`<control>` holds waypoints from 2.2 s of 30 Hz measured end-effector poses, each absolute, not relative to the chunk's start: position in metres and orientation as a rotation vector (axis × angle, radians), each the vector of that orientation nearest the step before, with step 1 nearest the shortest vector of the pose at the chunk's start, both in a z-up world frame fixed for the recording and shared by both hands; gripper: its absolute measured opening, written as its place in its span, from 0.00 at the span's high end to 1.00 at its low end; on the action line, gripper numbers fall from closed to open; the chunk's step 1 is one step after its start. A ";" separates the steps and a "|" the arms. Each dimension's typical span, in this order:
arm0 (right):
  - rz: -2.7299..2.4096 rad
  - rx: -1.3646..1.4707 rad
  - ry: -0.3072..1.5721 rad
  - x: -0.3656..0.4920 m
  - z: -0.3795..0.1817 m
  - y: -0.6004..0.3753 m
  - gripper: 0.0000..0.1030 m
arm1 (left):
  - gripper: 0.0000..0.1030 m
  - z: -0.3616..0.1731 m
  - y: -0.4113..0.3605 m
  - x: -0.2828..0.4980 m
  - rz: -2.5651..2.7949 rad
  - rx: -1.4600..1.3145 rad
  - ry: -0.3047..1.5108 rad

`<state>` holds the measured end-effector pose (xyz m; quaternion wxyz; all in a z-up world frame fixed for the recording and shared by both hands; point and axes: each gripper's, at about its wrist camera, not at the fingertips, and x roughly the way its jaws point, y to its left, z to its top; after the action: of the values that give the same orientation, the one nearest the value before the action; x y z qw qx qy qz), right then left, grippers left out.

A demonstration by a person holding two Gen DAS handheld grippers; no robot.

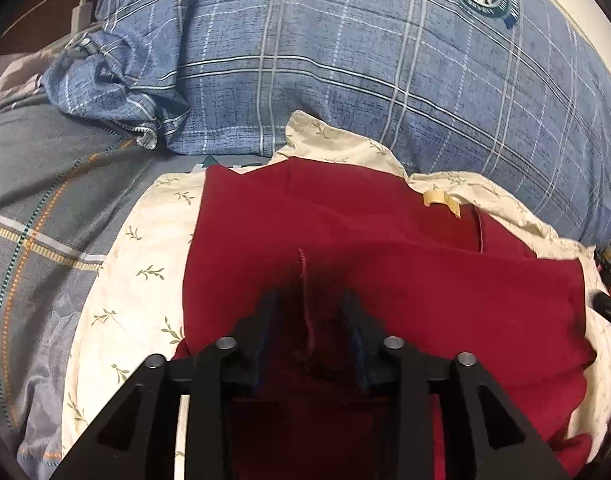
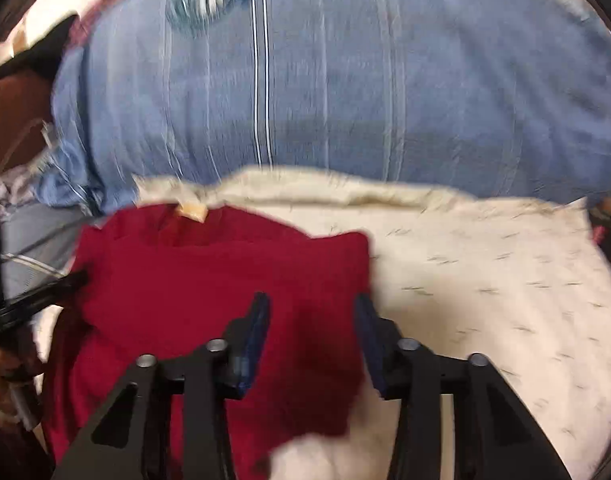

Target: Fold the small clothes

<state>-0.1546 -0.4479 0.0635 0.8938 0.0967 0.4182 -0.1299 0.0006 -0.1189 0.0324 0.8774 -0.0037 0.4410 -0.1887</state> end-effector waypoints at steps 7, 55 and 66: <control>-0.310 0.285 0.914 -0.133 0.034 -0.477 0.70 | 0.56 0.029 -0.128 0.000 -0.389 0.052 0.916; 0.040 0.446 0.970 -0.365 0.018 -0.400 0.64 | 0.37 0.034 0.026 -0.214 -0.516 -0.053 1.100; 0.128 0.576 1.012 -0.393 -0.002 -0.404 0.43 | 0.37 0.023 0.018 -0.237 -0.541 -0.048 1.134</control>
<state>-0.3933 -0.4035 -0.0020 0.8334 0.2719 0.4774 0.0604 -0.2372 0.0180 0.0234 0.8090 -0.0224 0.5302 -0.2529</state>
